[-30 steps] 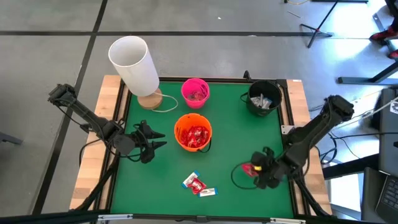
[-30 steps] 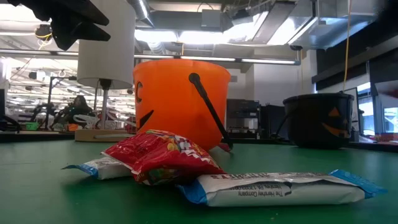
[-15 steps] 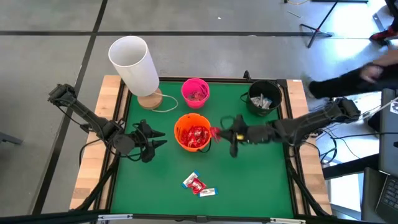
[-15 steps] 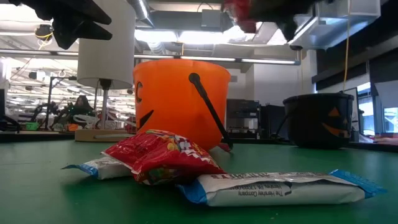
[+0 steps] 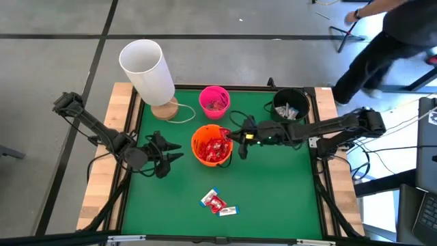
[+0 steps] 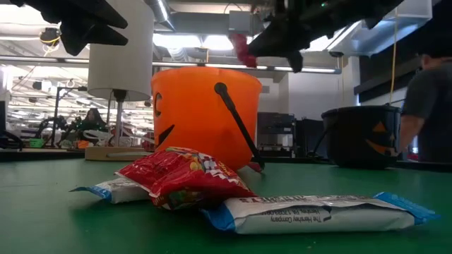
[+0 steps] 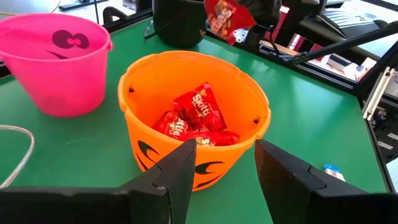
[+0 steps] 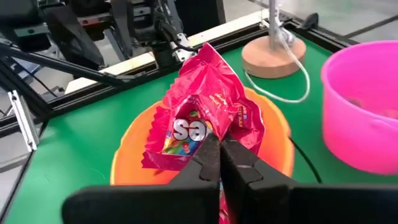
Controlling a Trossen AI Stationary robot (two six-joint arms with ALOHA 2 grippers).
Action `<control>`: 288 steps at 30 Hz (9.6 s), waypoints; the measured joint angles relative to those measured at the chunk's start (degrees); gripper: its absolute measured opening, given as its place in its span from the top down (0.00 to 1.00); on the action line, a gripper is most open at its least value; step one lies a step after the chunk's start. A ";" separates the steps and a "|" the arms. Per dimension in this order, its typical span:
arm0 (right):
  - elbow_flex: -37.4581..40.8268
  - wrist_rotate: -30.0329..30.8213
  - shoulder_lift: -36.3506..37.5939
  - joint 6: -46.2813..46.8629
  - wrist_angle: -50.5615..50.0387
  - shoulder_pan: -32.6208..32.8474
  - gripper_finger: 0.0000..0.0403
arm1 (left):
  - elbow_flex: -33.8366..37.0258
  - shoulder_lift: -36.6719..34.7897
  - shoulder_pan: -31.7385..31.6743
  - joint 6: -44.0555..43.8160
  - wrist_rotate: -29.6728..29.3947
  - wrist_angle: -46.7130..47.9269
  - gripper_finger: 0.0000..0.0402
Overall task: Sort candy
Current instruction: Put the red candy into the orange bucket, then put the white candy into the black bucket, then put the red candy into the orange bucket
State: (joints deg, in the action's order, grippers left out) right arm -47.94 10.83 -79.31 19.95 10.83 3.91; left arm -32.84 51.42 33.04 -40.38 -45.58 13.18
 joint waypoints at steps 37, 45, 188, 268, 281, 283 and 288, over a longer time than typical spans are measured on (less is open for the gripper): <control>-4.92 12.96 -6.28 -1.93 -8.36 27.65 0.68 | -0.02 7.73 8.08 14.51 7.21 -19.43 0.60; -4.87 12.43 -14.12 1.55 -6.20 31.86 0.69 | -0.02 21.78 9.94 22.03 13.62 -35.74 0.60; -17.16 31.63 3.44 17.26 -95.06 -16.35 0.77 | -0.04 36.87 5.86 21.49 20.17 -49.62 0.60; -23.69 -1.43 -39.91 -11.20 -8.15 24.16 0.65 | -0.03 36.87 5.77 20.40 18.14 -49.64 0.60; -23.65 -1.47 -33.48 -11.31 -12.59 24.16 0.96 | -0.03 36.87 5.77 20.42 18.13 -49.08 0.60; -23.65 -1.17 -31.42 -11.83 -13.42 24.16 0.97 | -0.04 36.87 5.77 20.42 18.12 -48.99 0.60; -23.65 4.76 -25.01 -16.23 -15.82 24.19 0.98 | -0.03 36.87 5.77 19.88 18.09 -48.72 0.60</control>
State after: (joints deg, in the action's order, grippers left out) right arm -71.59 15.59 -104.32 3.73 -4.99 28.11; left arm -32.87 88.29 38.80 -20.50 -27.49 -35.54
